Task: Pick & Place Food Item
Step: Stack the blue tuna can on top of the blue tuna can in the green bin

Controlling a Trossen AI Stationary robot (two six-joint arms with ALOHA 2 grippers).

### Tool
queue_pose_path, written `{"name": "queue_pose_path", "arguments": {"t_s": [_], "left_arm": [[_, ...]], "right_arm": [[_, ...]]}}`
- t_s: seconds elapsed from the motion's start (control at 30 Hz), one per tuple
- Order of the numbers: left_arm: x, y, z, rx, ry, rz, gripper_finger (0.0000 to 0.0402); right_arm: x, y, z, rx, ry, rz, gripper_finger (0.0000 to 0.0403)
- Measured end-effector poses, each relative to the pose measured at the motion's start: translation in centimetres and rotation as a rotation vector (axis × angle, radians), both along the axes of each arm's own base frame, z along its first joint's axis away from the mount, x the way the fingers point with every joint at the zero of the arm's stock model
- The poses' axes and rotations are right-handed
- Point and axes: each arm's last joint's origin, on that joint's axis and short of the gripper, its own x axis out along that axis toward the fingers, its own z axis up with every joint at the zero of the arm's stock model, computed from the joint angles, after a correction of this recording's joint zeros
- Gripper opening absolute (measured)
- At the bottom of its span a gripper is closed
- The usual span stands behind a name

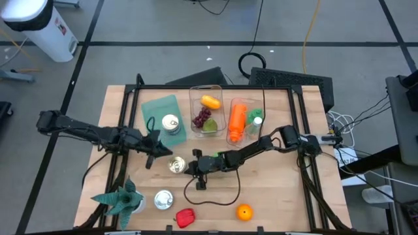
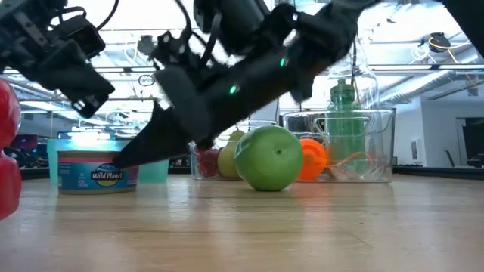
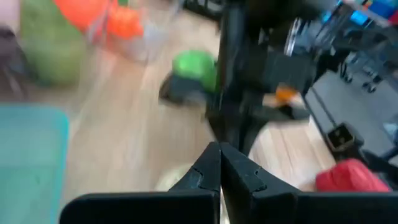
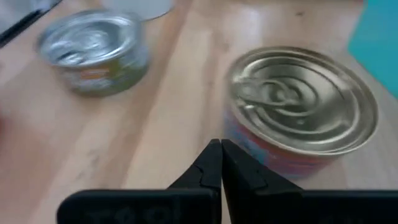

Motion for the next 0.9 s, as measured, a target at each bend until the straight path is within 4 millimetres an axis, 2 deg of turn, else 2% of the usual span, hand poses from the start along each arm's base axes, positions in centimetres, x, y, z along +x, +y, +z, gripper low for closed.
{"name": "queue_pose_path", "arguments": {"t_s": [0.17,0.33,0.47,0.67,0.9], "left_arm": [[-0.1,-1.7,0.1,-0.009,0.156,-0.003,0.0003],[0.6,-3.0,0.5,0.010,0.327,0.086,0.0002],[1.7,-3.9,0.7,0.014,0.436,0.130,0.0004],[2.6,-5.0,-1.1,0.002,0.622,0.195,0.0004],[3.0,-5.2,-3.0,0.019,0.739,0.263,0.0006]], "right_arm": [[-1.5,1.1,3.3,-0.023,0.071,0.081,0.0000],[-3.4,2.2,7.1,-0.074,0.093,0.095,0.0000],[-4.8,2.8,8.7,-0.090,0.145,0.096,0.0000],[-7.1,3.3,9.2,-0.118,0.200,0.051,0.0000],[-7.9,3.1,8.7,-0.111,0.174,0.049,0.0000]]}}
